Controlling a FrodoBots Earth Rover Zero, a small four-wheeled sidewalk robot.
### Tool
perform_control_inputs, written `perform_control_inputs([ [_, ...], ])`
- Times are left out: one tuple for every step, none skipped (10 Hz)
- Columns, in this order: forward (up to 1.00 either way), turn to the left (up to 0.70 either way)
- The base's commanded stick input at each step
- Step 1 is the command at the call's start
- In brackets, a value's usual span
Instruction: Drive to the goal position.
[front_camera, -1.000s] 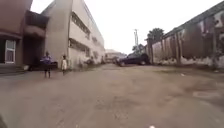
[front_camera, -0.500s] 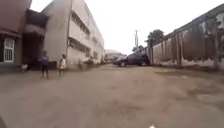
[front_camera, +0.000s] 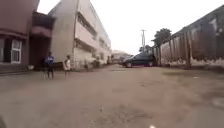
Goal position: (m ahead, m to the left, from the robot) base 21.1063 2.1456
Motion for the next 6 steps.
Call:
perform_control_inputs([
  [0.30, 0.00],
  [0.30, 0.00],
  [0.30, 0.00],
  [0.30, 0.00],
  [0.30, 0.00],
  [0.30, 0.00],
])
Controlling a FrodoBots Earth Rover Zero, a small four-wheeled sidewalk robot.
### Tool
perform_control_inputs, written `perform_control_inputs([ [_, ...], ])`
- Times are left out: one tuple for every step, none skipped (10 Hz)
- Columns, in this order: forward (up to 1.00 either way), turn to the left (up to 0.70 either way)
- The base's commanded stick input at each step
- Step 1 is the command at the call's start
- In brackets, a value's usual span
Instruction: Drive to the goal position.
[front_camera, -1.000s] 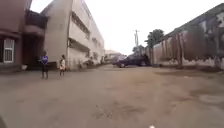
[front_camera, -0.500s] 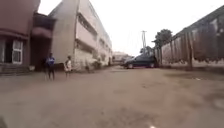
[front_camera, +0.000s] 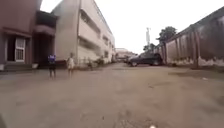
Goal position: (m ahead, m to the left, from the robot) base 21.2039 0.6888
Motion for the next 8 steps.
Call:
perform_control_inputs([
  [0.30, 0.00],
  [0.30, 0.00],
  [0.30, 0.00],
  [0.30, 0.00],
  [0.30, 0.00],
  [0.30, 0.00],
  [0.30, 0.00],
  [0.30, 0.00],
])
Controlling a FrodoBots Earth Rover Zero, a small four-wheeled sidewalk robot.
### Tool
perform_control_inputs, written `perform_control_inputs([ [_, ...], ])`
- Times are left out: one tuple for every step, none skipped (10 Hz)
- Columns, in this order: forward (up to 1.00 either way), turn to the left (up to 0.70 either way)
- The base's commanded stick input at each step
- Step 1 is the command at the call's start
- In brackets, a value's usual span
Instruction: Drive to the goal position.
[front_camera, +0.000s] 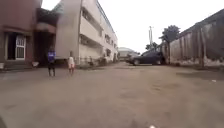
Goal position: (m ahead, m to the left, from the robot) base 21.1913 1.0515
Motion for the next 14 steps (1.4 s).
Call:
perform_control_inputs([
  [0.30, 0.00],
  [0.30, 0.00],
  [0.30, 0.00],
  [0.30, 0.00],
  [0.30, 0.00],
  [0.30, 0.00],
  [0.30, 0.00],
  [0.30, 0.00],
  [0.30, 0.00],
  [0.30, 0.00],
  [0.30, 0.00],
  [0.30, 0.00],
  [0.30, 0.00],
  [0.30, 0.00],
])
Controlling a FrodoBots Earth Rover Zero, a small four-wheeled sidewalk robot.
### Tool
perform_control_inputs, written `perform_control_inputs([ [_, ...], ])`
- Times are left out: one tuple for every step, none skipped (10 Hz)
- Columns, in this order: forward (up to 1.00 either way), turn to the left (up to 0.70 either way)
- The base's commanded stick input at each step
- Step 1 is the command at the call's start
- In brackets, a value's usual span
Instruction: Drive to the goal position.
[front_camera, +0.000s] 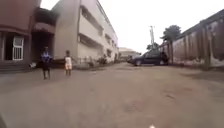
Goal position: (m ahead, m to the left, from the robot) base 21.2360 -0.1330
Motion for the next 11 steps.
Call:
perform_control_inputs([
  [0.30, -0.39],
  [0.30, -0.27],
  [0.30, 0.00],
  [0.30, 0.00],
  [0.30, 0.00],
  [0.30, 0.00],
  [0.30, 0.00],
  [0.30, 0.00],
  [0.30, 0.00],
  [0.30, 0.00],
  [0.30, 0.00],
])
